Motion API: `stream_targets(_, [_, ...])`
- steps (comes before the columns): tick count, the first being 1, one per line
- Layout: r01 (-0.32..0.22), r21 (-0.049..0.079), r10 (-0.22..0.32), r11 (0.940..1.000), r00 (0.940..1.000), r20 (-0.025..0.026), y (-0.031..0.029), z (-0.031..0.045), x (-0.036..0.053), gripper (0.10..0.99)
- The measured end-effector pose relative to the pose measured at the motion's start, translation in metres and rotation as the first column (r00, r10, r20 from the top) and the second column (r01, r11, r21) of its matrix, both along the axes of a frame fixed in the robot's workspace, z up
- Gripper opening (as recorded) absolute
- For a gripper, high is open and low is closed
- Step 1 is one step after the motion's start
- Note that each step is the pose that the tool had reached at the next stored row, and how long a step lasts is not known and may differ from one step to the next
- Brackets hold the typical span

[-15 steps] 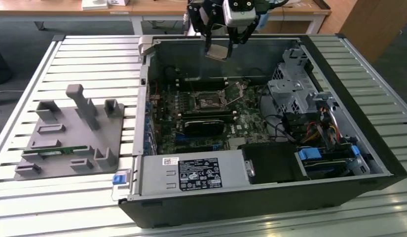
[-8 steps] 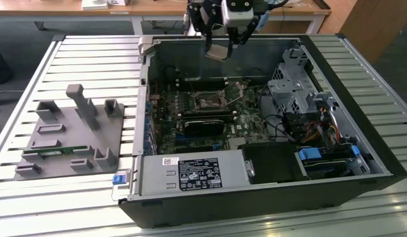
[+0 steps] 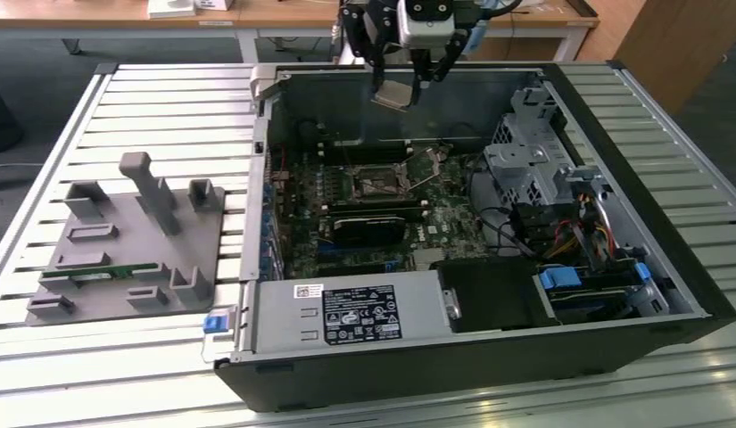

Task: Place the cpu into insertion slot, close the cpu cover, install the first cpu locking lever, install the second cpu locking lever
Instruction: 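Place the cpu into insertion slot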

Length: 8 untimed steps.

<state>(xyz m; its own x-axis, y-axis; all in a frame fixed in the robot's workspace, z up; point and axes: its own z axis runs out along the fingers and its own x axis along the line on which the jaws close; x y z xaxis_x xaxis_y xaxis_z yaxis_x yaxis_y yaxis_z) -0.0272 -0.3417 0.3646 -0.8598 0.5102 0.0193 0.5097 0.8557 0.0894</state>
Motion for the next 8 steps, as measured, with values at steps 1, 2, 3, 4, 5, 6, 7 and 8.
stream_targets(1, [0.005, 0.000, -0.005, 1.0000, 1.0000, 0.0000, 0.0000, -0.0001, 0.0000, 0.533])
stream_targets(2, [0.010, 0.000, -0.010, 0.9999, 0.9999, 0.0000, 0.0000, -0.0001, 0.0000, 0.533])
stream_targets(3, [0.015, 0.000, -0.015, 0.9999, 0.9999, 0.0000, 0.0000, -0.0001, 0.0000, 0.533])
stream_targets(4, [0.020, 0.000, -0.020, 0.9998, 0.9998, 0.0000, 0.0000, -0.0002, 0.0000, 0.533])
stream_targets(5, [0.026, 0.000, -0.026, 0.9997, 0.9997, 0.0000, 0.0000, -0.0003, 0.0000, 0.533])
stream_targets(6, [0.031, 0.000, -0.031, 0.9995, 0.9995, 0.0000, 0.0000, -0.0003, 0.0000, 0.533])
stream_targets(7, [0.036, 0.000, -0.036, 0.9993, 0.9993, 0.0000, 0.0000, -0.0004, 0.0000, 0.533])
stream_targets(8, [0.041, 0.000, -0.041, 0.9991, 0.9991, 0.0000, 0.0000, -0.0005, 0.0000, 0.533])
